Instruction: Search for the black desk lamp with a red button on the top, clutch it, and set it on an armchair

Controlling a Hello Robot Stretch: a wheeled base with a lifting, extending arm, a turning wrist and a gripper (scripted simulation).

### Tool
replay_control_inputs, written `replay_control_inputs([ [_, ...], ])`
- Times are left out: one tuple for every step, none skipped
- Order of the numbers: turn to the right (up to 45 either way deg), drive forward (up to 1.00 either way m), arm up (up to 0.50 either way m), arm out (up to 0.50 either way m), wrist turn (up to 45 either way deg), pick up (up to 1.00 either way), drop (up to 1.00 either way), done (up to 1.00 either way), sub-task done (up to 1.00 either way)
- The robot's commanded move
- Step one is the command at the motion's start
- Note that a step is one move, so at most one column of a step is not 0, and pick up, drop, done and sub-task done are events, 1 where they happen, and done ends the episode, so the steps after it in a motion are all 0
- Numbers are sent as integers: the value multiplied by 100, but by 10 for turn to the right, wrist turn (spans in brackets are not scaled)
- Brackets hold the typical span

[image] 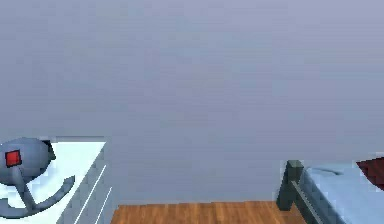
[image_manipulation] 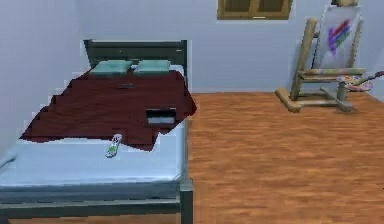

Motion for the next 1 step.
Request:
replay_control_inputs([
  [-60,0,0,0,0,0,0,0,0],
])
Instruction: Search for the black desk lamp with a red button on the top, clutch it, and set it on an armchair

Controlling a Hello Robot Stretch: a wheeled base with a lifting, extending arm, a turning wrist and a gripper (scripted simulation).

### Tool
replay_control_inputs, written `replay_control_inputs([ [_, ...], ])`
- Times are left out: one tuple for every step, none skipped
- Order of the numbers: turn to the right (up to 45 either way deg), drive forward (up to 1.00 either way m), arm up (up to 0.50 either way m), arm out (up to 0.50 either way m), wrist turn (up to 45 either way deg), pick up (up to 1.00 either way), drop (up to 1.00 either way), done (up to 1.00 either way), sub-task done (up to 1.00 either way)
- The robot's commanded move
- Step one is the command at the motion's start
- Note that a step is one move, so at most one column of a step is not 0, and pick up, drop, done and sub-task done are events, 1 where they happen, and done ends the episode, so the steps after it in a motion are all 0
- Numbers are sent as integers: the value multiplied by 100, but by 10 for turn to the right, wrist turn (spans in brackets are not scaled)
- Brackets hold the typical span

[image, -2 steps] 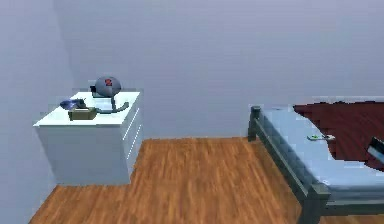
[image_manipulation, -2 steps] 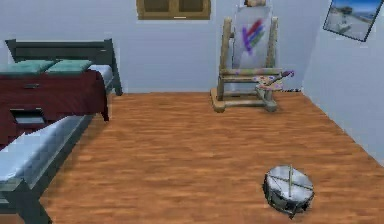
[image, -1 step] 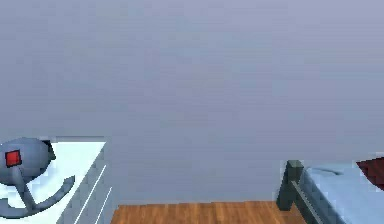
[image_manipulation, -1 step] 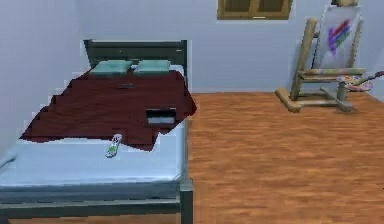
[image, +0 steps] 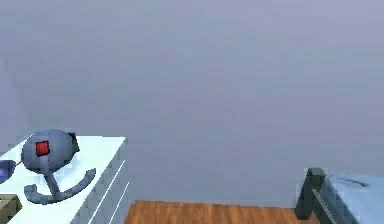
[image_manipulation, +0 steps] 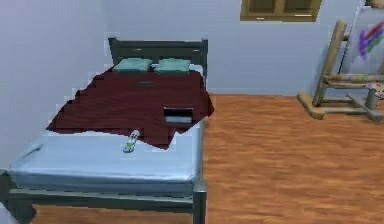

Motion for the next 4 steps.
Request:
replay_control_inputs([
  [0,20,0,0,0,0,0,0,0],
  [-450,0,0,0,0,0,0,0,0],
  [-450,0,0,0,0,0,0,0,0],
  [-420,0,0,0,0,0,0,0,0],
])
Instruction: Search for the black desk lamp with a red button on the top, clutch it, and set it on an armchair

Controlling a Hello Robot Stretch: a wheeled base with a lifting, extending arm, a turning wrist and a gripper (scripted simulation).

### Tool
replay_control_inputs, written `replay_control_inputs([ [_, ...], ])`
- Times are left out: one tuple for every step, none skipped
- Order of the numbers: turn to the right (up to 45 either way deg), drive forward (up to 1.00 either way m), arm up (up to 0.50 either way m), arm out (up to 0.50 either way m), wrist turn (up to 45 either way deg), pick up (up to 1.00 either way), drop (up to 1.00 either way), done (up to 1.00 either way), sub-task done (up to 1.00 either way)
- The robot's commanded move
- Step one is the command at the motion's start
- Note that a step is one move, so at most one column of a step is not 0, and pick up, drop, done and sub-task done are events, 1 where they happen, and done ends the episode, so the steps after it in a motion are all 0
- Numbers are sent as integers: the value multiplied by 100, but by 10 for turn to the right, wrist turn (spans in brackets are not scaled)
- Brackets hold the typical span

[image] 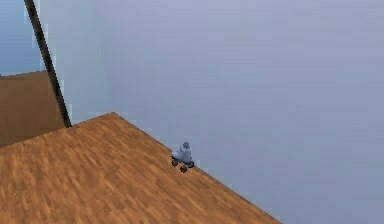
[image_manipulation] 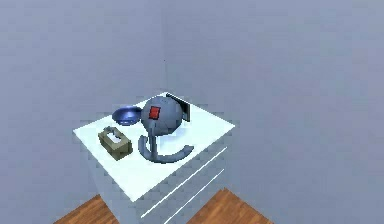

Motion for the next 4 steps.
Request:
replay_control_inputs([
  [0,0,50,0,0,0,0,0,0],
  [0,0,28,0,0,0,0,0,0],
  [0,0,0,48,0,0,0,0,0],
  [0,0,0,0,450,0,0,0,0],
])
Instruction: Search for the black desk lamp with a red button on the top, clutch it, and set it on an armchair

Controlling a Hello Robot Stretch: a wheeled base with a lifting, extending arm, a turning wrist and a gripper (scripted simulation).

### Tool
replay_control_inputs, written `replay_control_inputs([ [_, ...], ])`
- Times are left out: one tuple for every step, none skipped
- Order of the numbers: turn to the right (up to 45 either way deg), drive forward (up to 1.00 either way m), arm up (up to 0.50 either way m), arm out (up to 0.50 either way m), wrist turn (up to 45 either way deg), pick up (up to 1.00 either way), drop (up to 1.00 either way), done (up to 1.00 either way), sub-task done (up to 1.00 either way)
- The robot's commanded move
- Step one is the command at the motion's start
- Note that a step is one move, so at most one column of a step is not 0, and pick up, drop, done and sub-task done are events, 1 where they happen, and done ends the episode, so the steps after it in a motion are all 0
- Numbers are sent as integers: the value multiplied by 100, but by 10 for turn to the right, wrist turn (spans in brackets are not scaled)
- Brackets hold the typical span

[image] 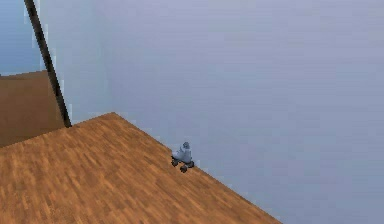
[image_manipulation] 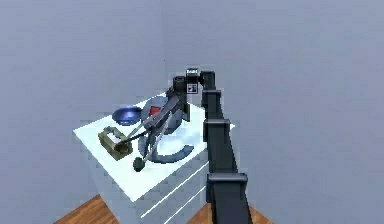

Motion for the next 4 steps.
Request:
replay_control_inputs([
  [0,0,0,0,450,0,0,0,0],
  [0,0,0,0,450,0,0,0,0],
  [0,0,0,0,120,0,0,0,0],
  [0,0,-30,0,0,0,0,0,0],
])
